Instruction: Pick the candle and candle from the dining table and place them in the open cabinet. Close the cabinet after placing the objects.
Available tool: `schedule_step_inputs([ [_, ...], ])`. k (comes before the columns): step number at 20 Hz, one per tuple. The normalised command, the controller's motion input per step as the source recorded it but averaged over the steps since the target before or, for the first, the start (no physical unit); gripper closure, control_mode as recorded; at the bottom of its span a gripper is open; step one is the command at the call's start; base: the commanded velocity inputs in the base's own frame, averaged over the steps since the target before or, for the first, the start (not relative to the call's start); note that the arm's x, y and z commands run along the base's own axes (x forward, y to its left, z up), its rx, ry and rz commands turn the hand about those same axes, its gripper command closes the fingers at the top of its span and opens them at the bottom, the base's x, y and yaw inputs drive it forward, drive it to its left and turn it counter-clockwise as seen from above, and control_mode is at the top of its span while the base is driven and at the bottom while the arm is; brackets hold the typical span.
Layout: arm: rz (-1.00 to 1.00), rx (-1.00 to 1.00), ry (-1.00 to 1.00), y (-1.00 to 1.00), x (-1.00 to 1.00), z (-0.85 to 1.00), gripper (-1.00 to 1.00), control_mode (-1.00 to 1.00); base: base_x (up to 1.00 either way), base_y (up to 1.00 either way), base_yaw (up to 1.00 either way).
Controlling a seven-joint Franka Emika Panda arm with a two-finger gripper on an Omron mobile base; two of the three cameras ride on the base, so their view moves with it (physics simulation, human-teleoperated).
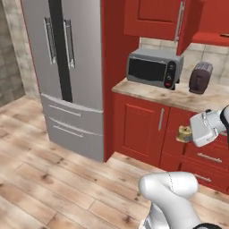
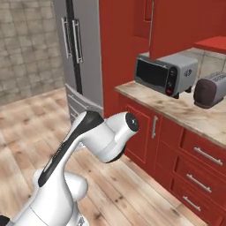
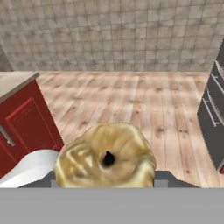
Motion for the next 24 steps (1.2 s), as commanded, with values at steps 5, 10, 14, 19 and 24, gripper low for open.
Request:
schedule_step_inputs([
  [5, 0.0, 0.0, 0.0, 0.0, 0.0, 0.0, 1.0, 1.0, 0.43, 0.16, -0.51],
  [10, 0.0, 0.0, 0.0, 0.0, 0.0, 0.0, 1.0, 1.0, 0.53, 0.01, -0.24],
  [14, 0.0, 0.0, 0.0, 0.0, 0.0, 0.0, 1.0, 1.0, 0.58, -0.07, -0.09],
  [19, 0.0, 0.0, 0.0, 0.0, 0.0, 0.0, 1.0, 1.0, 0.56, -0.18, -0.04],
  [24, 0.0, 0.0, 0.0, 0.0, 0.0, 0.0, 1.0, 1.0, 0.42, -0.18, -0.24],
])
